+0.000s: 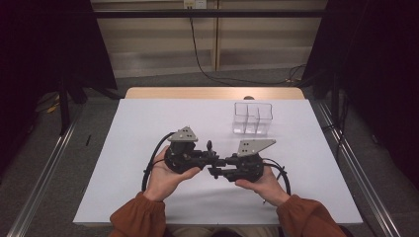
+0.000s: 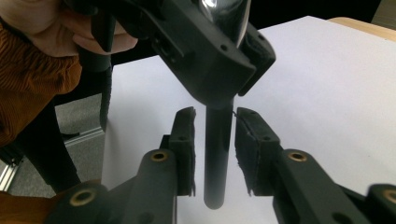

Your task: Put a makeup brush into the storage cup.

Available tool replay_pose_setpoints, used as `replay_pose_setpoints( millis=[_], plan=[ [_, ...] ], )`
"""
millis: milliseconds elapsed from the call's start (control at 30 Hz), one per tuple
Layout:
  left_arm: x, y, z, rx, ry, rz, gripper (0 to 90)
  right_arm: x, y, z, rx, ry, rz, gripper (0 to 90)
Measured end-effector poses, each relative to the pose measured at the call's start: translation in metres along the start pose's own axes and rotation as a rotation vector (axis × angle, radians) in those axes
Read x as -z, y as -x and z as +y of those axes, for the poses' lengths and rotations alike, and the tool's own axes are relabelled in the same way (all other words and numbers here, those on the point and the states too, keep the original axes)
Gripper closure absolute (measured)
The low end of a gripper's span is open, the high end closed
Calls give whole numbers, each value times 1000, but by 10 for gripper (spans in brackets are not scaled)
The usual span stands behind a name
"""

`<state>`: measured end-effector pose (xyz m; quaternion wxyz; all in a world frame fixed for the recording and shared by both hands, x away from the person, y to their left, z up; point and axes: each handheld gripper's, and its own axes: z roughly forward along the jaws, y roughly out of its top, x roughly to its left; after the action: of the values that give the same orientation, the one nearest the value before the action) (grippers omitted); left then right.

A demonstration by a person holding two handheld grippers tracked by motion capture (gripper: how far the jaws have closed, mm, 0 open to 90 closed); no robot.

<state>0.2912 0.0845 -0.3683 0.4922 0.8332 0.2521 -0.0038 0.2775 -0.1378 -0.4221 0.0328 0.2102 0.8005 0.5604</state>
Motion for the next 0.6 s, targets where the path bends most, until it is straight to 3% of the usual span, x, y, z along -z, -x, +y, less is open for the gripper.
replay_pose_setpoints(
  millis=[300,600],
  plan=[
    [0,-2,-2,7,9,10,788,1,2,-1,-10,14,-2,785],
    [-1,-2,-3,5,16,8,787,2,2,-1,-3,16,-4,795]
  ],
)
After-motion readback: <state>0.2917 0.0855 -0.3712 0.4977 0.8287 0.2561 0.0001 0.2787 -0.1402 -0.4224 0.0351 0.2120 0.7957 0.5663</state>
